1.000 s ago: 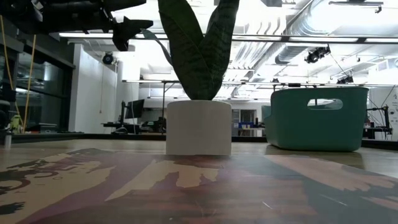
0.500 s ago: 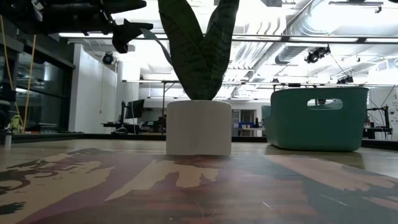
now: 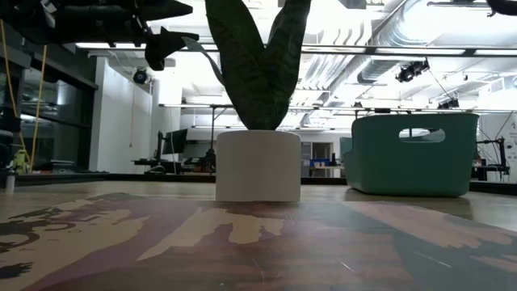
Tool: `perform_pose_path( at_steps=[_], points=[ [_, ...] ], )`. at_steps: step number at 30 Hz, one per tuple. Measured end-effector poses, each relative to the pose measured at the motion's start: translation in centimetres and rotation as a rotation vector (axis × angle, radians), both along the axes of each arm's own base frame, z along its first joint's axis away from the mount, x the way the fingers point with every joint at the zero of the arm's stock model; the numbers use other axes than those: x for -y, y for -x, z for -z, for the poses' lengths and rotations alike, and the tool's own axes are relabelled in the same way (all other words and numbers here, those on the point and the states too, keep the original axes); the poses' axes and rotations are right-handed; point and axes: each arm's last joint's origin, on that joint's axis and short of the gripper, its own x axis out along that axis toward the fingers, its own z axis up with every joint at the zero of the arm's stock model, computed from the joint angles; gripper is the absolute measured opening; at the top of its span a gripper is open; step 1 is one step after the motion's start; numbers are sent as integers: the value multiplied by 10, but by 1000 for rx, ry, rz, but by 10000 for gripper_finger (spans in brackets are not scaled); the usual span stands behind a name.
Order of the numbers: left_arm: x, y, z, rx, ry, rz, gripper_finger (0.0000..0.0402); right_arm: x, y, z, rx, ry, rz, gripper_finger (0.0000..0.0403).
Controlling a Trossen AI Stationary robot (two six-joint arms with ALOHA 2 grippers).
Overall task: Pick and place USB-C Cables
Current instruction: Put the green patterned charger cable into the green container
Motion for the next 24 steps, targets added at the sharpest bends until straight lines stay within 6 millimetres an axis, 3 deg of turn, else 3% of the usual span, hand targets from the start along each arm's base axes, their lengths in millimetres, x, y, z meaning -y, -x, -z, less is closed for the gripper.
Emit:
perform_pose_path(
  at_steps=[8, 13, 17, 21, 24],
  points=[
    [0, 0, 0, 1, 0, 0, 271, 3, 2, 0, -29, 20, -16, 16],
    [0, 0, 0, 1, 0, 0, 271, 3, 3, 1, -22, 18, -58, 32],
    [0, 0, 0, 4, -2, 0, 271, 5, 5, -7, -10, 2, -143, 11],
    [0, 0, -1, 6, -3, 0, 271, 18, 16, -33, 33, 92, -188, 12],
    [0, 0, -1, 5, -2, 0, 271, 23, 19, -68, 237, 115, -188, 9]
  ],
)
